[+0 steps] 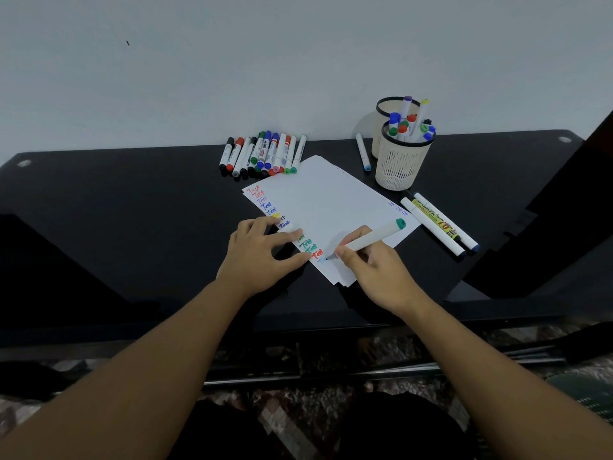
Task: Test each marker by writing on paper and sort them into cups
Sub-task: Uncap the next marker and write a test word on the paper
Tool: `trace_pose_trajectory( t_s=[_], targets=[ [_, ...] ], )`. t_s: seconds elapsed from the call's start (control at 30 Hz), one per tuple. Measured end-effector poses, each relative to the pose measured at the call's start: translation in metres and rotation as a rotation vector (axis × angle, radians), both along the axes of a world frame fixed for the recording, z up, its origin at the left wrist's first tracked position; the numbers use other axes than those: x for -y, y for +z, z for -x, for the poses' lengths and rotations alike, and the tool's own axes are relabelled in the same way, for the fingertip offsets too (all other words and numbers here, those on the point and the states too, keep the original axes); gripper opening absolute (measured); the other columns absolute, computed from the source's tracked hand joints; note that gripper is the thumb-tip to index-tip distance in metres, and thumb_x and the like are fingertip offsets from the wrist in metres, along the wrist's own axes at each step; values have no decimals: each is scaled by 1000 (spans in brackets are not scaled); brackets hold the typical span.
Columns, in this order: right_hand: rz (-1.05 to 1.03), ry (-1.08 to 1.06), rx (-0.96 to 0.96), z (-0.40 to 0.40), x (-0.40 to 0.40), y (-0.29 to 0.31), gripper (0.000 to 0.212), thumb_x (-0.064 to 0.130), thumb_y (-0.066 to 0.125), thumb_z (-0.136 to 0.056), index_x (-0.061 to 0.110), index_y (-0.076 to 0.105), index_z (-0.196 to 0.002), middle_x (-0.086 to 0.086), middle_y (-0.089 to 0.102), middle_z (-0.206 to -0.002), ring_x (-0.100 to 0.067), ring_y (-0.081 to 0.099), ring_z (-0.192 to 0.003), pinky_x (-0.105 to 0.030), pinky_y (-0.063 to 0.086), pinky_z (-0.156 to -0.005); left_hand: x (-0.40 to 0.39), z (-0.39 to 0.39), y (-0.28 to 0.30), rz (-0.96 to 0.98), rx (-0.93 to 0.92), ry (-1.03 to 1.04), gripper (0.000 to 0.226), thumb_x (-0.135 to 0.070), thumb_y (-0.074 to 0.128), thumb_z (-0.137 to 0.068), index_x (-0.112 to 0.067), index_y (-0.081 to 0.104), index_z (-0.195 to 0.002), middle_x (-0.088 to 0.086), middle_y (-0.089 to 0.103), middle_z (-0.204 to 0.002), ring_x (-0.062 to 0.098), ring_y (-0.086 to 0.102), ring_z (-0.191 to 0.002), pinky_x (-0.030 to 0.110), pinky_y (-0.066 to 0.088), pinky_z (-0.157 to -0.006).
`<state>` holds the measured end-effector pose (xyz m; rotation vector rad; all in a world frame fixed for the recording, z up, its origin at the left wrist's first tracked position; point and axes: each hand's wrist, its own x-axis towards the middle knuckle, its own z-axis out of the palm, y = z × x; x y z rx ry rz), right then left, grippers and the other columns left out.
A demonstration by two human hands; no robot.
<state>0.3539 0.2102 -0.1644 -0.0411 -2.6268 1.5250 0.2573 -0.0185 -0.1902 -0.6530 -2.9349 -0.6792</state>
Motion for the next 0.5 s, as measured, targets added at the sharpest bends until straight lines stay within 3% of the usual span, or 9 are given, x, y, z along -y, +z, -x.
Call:
trace_pose_trajectory(
  t_s=[0.07, 0.4, 0.5],
  targets=[
    [8, -15, 1, 0, 0, 0, 5, 32, 57, -105, 30, 61, -104, 11, 66, -92, -3, 59, -85, -19, 46, -71, 0, 0, 0, -5, 4, 0, 67, -88, 40, -75, -56, 59, -130, -16, 39, -149, 16, 24, -138, 47, 24, -118],
    [-10, 11, 21, 0, -1, 1, 8, 35, 56, -105, 29, 59, -102, 4, 67, -93, -14, 61, -89, -33, 50, -78, -1, 0, 0, -3, -4, -2, 68, -88, 40, -74, -55, 59, -131, -15, 40, -149, 16, 25, -138, 46, 24, -117],
    [18, 3, 8, 0, -1, 0, 6, 34, 57, -105, 31, 61, -102, 8, 68, -92, -11, 61, -89, -30, 49, -79, 0, 0, -1, -1, -8, -3, 67, -88, 40, -75, -55, 59, -130, -15, 40, -148, 15, 25, -138, 46, 24, -117]
  ],
)
